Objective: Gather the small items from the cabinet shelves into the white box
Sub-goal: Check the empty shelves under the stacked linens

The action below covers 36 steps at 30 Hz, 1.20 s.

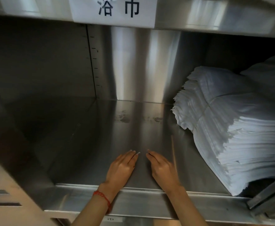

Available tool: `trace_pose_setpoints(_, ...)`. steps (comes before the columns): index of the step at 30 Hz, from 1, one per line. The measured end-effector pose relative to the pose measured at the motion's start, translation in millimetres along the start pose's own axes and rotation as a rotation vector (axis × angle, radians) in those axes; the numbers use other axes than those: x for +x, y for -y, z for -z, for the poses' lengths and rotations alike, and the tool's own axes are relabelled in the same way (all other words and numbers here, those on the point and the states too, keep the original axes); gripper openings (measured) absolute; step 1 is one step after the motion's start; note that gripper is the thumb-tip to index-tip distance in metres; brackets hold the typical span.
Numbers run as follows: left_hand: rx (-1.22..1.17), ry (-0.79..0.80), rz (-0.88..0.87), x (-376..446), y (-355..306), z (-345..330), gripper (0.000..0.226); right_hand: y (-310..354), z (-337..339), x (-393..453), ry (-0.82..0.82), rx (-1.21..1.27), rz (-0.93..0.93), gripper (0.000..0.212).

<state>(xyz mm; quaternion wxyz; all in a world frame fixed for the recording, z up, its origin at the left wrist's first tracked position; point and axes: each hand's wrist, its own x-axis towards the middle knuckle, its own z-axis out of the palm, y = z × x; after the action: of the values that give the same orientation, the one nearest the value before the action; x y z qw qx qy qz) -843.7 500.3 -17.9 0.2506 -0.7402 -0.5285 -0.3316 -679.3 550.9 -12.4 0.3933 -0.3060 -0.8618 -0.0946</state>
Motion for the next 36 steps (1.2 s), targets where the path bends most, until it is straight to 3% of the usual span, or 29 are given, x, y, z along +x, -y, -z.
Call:
trace_pose_setpoints(11, -0.009, 0.088, 0.066, 12, 15, -9, 0.037, -8, -7, 9, 0.093, -0.019, -0.063, 0.033)
trace_pose_setpoints(17, -0.019, 0.131, 0.088, 11, 18, -14, 0.032, -13, -10, 9, 0.149, -0.004, -0.082, 0.05)
trace_pose_setpoints(19, -0.018, 0.138, 0.087, 10, 18, -15, 0.025, -13, -12, 9, 0.158, -0.007, -0.087, 0.052)
trace_pose_setpoints(29, -0.028, 0.15, 0.14, 11, 15, -17, 0.034, -14, -17, 6, 0.204, 0.013, -0.11, 0.052)
trace_pose_setpoints(31, -0.021, 0.182, 0.145, 11, 13, -15, 0.045, -13, -17, 5, 0.2, 0.018, -0.103, 0.048)
trace_pose_setpoints(34, -0.021, 0.199, 0.133, 11, 11, -13, 0.047, -10, -15, 5, 0.17, 0.019, -0.087, 0.023)
trace_pose_setpoints(36, -0.02, 0.206, 0.129, 9, 11, -14, 0.046, -9, -14, 6, 0.177, 0.012, -0.093, 0.022)
